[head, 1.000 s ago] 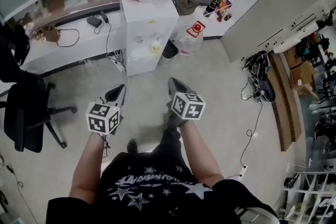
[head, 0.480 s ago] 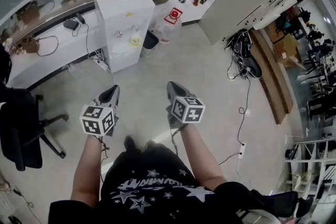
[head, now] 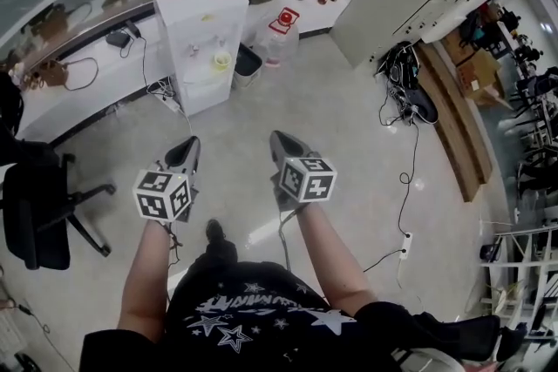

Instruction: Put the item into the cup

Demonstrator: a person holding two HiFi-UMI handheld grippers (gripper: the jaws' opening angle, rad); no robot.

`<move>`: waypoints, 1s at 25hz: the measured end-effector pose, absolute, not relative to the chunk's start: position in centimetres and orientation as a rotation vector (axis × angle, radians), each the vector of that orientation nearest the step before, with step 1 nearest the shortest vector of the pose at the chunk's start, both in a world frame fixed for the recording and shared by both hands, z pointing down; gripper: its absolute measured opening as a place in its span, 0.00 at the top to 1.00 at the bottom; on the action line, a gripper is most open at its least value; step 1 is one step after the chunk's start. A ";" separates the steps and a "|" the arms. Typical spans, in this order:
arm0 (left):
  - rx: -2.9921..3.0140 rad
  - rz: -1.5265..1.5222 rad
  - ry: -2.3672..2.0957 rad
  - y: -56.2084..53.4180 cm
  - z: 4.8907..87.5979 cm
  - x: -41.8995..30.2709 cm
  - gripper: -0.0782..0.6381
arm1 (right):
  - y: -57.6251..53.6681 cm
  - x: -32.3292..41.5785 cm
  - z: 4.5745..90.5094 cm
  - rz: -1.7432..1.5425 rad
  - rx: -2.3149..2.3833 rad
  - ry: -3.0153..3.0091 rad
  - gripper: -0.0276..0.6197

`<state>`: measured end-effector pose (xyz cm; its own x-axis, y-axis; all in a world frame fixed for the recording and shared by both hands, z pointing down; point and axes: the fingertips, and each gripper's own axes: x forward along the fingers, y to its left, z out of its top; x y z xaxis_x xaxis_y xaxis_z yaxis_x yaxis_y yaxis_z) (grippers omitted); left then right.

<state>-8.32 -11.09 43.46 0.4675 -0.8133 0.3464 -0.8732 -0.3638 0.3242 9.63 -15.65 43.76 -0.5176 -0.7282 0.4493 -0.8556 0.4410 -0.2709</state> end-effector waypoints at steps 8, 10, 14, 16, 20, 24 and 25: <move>2.253 0.166 -1.442 -5.5 42.2 -5.5 0.88 | -9.5 10.4 43.1 0.692 1.287 -2.505 0.96; 2.259 0.163 -1.448 -3.9 41.7 -4.4 0.88 | -7.8 11.1 42.8 0.692 1.277 -2.516 0.96; 2.266 0.161 -1.456 -0.2 40.8 -2.2 0.88 | -4.1 12.7 42.2 0.693 1.252 -2.532 0.96; 2.264 0.158 -1.461 1.7 40.7 -1.1 0.88 | -2.3 13.6 42.0 0.689 1.237 -2.540 0.96; 2.255 0.153 -1.477 5.2 40.6 0.7 0.88 | 1.2 15.0 41.9 0.679 1.199 -2.552 0.96; 2.252 0.148 -1.491 8.3 40.1 2.1 0.88 | 4.4 16.0 41.9 0.671 1.158 -2.560 0.96; 2.252 0.147 -1.494 9.1 40.0 2.4 0.88 | 5.2 16.2 41.8 0.669 1.150 -2.561 0.96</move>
<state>2.36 9.09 39.96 0.4132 -0.8529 0.3190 -0.8988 -0.3258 0.2932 16.18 5.16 41.83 -0.6553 -0.6369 0.4062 -0.7542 0.5821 -0.3040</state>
